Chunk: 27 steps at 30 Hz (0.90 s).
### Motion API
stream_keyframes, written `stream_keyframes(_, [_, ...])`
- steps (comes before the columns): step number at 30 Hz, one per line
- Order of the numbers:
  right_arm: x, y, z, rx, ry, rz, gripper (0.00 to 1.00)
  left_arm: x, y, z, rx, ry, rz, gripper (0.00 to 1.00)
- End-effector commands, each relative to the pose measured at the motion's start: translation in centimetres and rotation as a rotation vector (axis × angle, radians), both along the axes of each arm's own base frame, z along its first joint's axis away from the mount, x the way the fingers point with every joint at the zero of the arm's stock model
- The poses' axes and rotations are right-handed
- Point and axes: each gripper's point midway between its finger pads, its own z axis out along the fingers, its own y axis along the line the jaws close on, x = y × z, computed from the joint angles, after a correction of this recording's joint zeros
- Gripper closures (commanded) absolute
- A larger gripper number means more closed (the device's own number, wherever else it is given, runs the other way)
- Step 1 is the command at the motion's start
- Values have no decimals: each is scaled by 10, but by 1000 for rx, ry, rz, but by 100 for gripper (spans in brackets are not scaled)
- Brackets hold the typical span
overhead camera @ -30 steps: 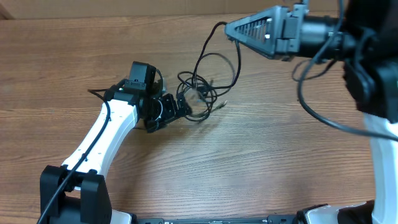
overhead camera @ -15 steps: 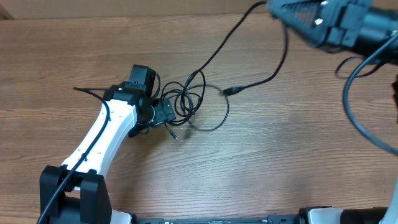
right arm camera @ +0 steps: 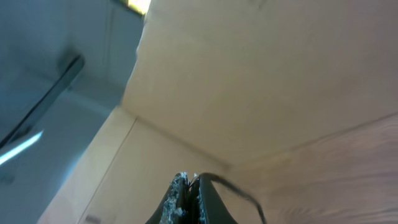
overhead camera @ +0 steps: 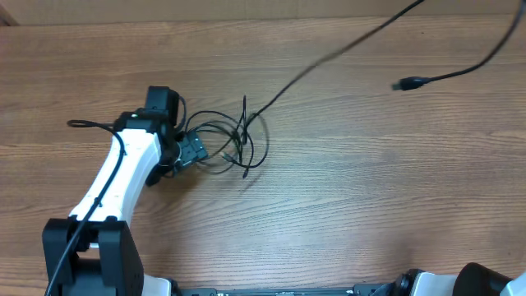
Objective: Untangle cables
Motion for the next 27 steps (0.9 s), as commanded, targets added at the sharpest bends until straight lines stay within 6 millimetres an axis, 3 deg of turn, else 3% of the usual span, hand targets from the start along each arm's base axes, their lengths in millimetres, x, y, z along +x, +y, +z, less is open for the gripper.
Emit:
stream_keyframes(1, [-12,-26,14,-40,-57,-109,96,-1,-5,-11,-56,35,-68,0])
stream_keyframes(6, [-17,-53,11,-32,-39,-184,96,4,-55,-11,-317,-4,-309,0])
stream_keyframes(9, [-25,-31,8,-20,-25,-58,96,10,-90,2,-494,-80,-442,0])
stream_keyframes(17, [-32,10,10,-22,-36,123,96,2,-142,26,-630,-142,-634,0])
stream_keyframes(20, [-37,32,10,-22,-40,210,96,6,-154,52,-623,-194,-687,0])
stream_keyframes(23, [-45,63,8,-46,-60,334,96,12,-169,95,-661,-278,-716,0])
stream_keyframes(27, [-54,95,-2,-56,-41,442,96,23,-180,151,-804,-288,-450,0])
